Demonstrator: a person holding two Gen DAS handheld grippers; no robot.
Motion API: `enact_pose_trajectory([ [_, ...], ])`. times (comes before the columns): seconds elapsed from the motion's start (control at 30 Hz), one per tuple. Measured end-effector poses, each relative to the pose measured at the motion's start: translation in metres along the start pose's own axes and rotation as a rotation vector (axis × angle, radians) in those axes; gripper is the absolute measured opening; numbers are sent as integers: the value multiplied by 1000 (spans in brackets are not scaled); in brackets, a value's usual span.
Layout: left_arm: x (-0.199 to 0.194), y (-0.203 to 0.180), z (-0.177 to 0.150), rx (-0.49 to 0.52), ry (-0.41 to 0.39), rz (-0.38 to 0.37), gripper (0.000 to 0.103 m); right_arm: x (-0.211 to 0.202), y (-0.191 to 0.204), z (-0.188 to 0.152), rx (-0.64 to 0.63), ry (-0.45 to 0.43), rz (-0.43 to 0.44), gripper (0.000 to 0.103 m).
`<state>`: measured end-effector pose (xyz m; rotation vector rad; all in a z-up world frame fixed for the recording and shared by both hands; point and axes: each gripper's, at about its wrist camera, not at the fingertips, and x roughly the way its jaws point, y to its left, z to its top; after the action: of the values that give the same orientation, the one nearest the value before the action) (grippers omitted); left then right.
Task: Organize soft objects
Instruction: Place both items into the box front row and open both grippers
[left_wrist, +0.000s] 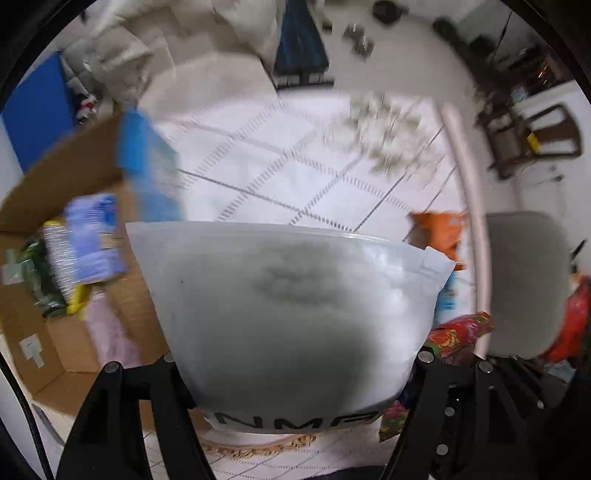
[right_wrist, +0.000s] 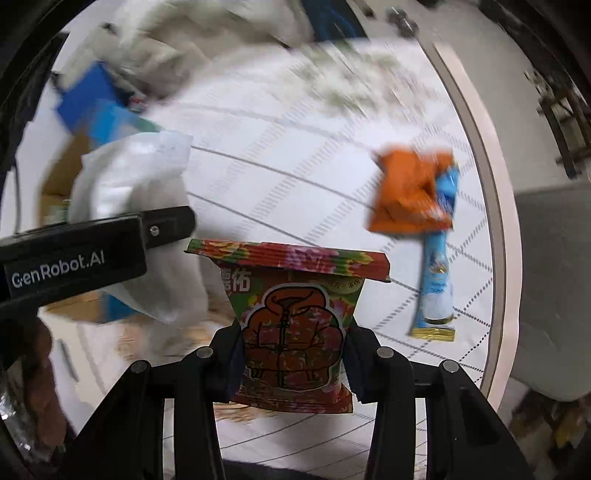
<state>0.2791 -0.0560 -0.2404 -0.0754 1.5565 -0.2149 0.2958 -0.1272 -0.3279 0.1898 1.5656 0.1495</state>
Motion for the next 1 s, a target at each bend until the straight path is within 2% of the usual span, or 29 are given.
enact_pose_trajectory([
  [0.07,-33,20,-4,-8,-41,6,72,-28,35,-1,-46,-51,49,46],
  [0.13,-65,58,-8,-21,-70,35,72,-58,35,-11,-86,-82,88,46],
  [0.23,-86,117,-26,-69,-67,105,72,-71,94,-15,-147,-104,163,46],
  [0.33,-74,187,-32,-147,-3,171,72,-43,166,-6,-179,-60,229,46],
  [0.4,-57,238,-36,-234,57,176,72,-17,201,-3,-174,-16,254,46],
  [0.5,-36,286,-37,-306,110,173,72,29,245,5,-172,47,241,46],
  [0.57,-20,298,-33,-306,148,171,72,54,261,10,-179,65,214,47],
  [0.6,-12,305,-34,-311,173,146,72,64,270,12,-187,73,199,46],
  [0.8,18,320,-36,-304,255,135,74,100,299,17,-213,119,159,47],
  [0.93,28,322,-43,-306,308,69,75,122,303,18,-254,173,132,48],
  [0.97,30,321,-44,-302,317,70,75,126,305,18,-260,190,126,50],
  [1.0,31,320,-45,-291,327,77,76,130,307,17,-266,212,137,64],
])
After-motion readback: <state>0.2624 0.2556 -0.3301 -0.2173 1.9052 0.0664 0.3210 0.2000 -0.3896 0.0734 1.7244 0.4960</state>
